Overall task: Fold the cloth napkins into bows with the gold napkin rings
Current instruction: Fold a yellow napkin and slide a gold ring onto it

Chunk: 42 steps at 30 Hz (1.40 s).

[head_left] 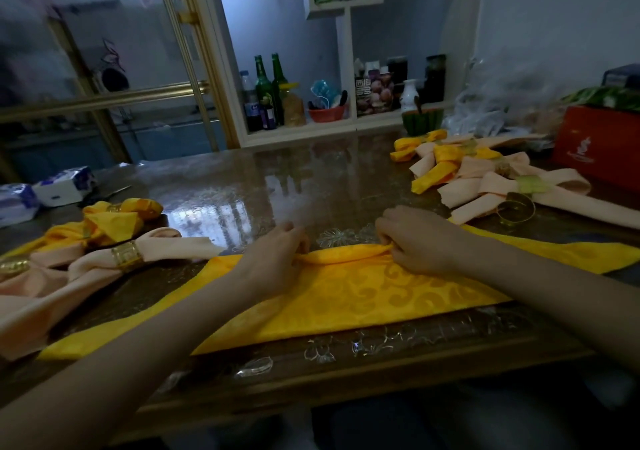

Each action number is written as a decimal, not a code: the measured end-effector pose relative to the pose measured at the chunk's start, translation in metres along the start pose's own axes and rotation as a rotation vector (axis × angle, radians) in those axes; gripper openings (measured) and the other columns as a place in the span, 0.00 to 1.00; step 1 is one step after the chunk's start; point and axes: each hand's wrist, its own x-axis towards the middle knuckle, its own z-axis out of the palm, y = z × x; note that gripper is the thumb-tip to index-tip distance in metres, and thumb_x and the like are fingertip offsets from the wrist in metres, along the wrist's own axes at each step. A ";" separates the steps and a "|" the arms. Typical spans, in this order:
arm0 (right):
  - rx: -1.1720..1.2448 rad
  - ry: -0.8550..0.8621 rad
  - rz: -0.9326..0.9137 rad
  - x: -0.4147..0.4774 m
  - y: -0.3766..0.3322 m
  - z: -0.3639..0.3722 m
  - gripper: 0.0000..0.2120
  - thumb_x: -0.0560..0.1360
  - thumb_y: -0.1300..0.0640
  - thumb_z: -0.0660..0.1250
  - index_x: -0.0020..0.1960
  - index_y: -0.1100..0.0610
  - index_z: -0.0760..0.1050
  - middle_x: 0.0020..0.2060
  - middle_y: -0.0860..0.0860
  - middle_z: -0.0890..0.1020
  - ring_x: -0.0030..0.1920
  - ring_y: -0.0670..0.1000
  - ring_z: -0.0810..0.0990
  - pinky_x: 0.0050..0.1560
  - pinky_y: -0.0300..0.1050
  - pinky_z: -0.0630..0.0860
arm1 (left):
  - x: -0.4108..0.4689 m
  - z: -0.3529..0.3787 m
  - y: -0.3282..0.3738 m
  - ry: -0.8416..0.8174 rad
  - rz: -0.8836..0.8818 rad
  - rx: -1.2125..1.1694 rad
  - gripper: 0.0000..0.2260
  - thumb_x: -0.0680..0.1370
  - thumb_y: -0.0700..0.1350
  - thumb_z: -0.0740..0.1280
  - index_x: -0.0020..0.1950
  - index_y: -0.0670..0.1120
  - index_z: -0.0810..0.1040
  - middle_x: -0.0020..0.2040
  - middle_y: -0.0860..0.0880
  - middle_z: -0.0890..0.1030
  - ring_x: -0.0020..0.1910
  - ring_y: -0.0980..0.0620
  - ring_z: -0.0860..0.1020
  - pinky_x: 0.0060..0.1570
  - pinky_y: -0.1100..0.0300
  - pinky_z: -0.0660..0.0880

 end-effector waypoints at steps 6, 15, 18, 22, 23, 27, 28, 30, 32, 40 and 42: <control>0.237 -0.102 0.020 -0.009 0.005 -0.007 0.04 0.78 0.56 0.61 0.52 0.54 0.73 0.44 0.47 0.74 0.45 0.47 0.73 0.44 0.41 0.72 | -0.011 -0.006 -0.003 -0.085 -0.013 -0.145 0.04 0.78 0.43 0.64 0.52 0.46 0.75 0.49 0.49 0.76 0.47 0.50 0.75 0.50 0.53 0.76; 0.042 -0.043 0.101 -0.010 0.017 0.008 0.17 0.80 0.46 0.56 0.65 0.48 0.73 0.57 0.51 0.72 0.57 0.52 0.69 0.53 0.47 0.64 | -0.011 0.007 -0.011 -0.017 0.015 0.236 0.15 0.82 0.49 0.53 0.67 0.48 0.70 0.61 0.46 0.69 0.59 0.47 0.69 0.55 0.56 0.67; 0.182 -0.037 0.131 -0.021 0.022 0.005 0.14 0.79 0.49 0.59 0.62 0.49 0.74 0.55 0.49 0.73 0.58 0.51 0.72 0.59 0.50 0.66 | -0.012 0.009 -0.026 -0.038 0.002 0.223 0.16 0.82 0.50 0.53 0.68 0.51 0.70 0.64 0.47 0.68 0.63 0.47 0.64 0.61 0.53 0.60; 0.349 0.066 0.146 -0.033 0.028 0.000 0.10 0.76 0.53 0.65 0.57 0.53 0.77 0.50 0.47 0.75 0.53 0.47 0.75 0.56 0.44 0.73 | -0.016 0.008 -0.040 -0.003 0.022 0.011 0.13 0.80 0.47 0.60 0.64 0.49 0.75 0.60 0.49 0.74 0.60 0.48 0.70 0.61 0.53 0.65; 0.378 0.091 0.150 -0.034 0.028 0.001 0.10 0.76 0.54 0.66 0.56 0.54 0.77 0.50 0.47 0.76 0.52 0.47 0.75 0.54 0.42 0.73 | -0.018 0.008 -0.042 0.015 0.034 -0.032 0.13 0.79 0.46 0.62 0.63 0.48 0.76 0.58 0.49 0.75 0.58 0.49 0.72 0.60 0.53 0.68; 0.311 0.159 0.098 -0.033 0.026 0.003 0.05 0.75 0.56 0.67 0.50 0.51 0.74 0.45 0.44 0.74 0.44 0.43 0.72 0.43 0.37 0.72 | -0.020 0.009 -0.044 0.132 0.071 -0.057 0.09 0.77 0.44 0.66 0.56 0.47 0.78 0.51 0.50 0.76 0.48 0.54 0.72 0.47 0.64 0.71; 0.258 0.162 0.079 -0.033 0.024 0.003 0.05 0.75 0.57 0.67 0.49 0.50 0.72 0.43 0.42 0.71 0.41 0.41 0.71 0.40 0.35 0.69 | -0.021 0.009 -0.044 0.162 0.079 -0.036 0.07 0.77 0.43 0.66 0.54 0.47 0.78 0.50 0.52 0.75 0.45 0.56 0.70 0.44 0.67 0.69; 0.167 0.151 0.038 -0.033 0.022 0.004 0.06 0.75 0.58 0.66 0.49 0.50 0.70 0.41 0.42 0.68 0.39 0.40 0.68 0.37 0.32 0.65 | -0.024 0.010 -0.044 0.204 0.091 -0.011 0.05 0.76 0.40 0.66 0.51 0.47 0.77 0.45 0.57 0.71 0.41 0.60 0.68 0.40 0.71 0.66; 0.119 0.126 -0.007 -0.033 0.020 0.003 0.07 0.74 0.59 0.65 0.50 0.51 0.70 0.43 0.44 0.68 0.40 0.41 0.66 0.38 0.32 0.64 | -0.026 0.007 -0.044 0.207 0.093 -0.024 0.06 0.76 0.37 0.66 0.48 0.48 0.75 0.42 0.62 0.67 0.40 0.63 0.68 0.38 0.71 0.66; 0.271 -0.092 0.039 -0.043 0.023 -0.008 0.06 0.77 0.54 0.62 0.54 0.49 0.74 0.47 0.45 0.72 0.44 0.43 0.72 0.43 0.34 0.69 | -0.031 -0.011 -0.039 -0.120 0.015 -0.114 0.08 0.75 0.39 0.66 0.50 0.51 0.76 0.49 0.54 0.73 0.46 0.57 0.74 0.46 0.63 0.74; 0.325 -0.012 0.103 -0.044 0.021 -0.002 0.07 0.77 0.50 0.62 0.51 0.51 0.76 0.46 0.46 0.73 0.44 0.44 0.73 0.44 0.38 0.71 | -0.033 -0.009 -0.037 -0.091 -0.047 -0.218 0.03 0.78 0.44 0.64 0.48 0.49 0.77 0.46 0.51 0.76 0.44 0.54 0.75 0.44 0.60 0.73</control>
